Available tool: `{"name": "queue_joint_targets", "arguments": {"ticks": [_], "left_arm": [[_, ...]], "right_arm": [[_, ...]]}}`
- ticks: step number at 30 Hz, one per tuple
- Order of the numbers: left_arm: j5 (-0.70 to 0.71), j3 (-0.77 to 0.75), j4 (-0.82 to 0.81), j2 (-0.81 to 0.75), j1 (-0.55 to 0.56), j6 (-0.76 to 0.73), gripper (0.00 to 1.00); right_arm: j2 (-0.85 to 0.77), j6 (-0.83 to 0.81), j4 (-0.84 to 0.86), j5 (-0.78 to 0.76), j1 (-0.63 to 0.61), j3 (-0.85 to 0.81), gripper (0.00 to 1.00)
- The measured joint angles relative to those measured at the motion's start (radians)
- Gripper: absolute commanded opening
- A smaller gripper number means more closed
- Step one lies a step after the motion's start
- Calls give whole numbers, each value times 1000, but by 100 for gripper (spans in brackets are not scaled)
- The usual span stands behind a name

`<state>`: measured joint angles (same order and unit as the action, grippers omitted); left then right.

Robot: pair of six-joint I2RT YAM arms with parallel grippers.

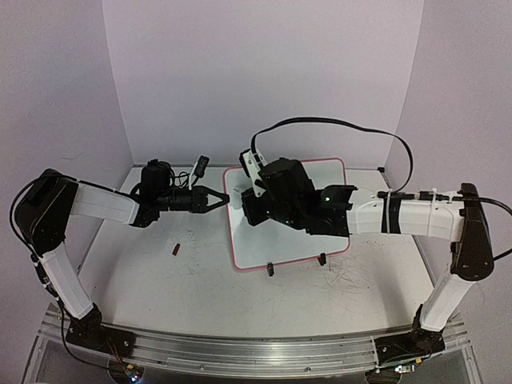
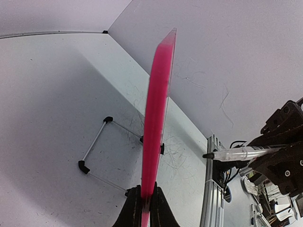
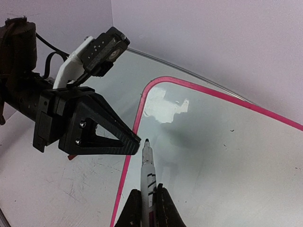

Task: Write a sentence on the whiteboard

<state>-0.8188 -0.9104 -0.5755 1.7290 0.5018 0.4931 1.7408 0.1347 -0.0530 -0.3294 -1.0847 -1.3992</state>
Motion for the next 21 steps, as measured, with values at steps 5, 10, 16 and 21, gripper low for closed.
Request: {"name": "queue_joint_targets", "arguments": {"ticks": [5,10,16,21], "left_arm": [[0,0,0,0,0,0,0],[0,0,0,0,0,0,0],[0,0,0,0,0,0,0],[0,0,0,0,0,0,0]], "right_arm": [[21,-4,0,0,7,-21,0],[33,-4,0,0,13,-34,0],[42,-4,0,1,22,-34,0],[45,-4,0,6,26,-34,0]]}}
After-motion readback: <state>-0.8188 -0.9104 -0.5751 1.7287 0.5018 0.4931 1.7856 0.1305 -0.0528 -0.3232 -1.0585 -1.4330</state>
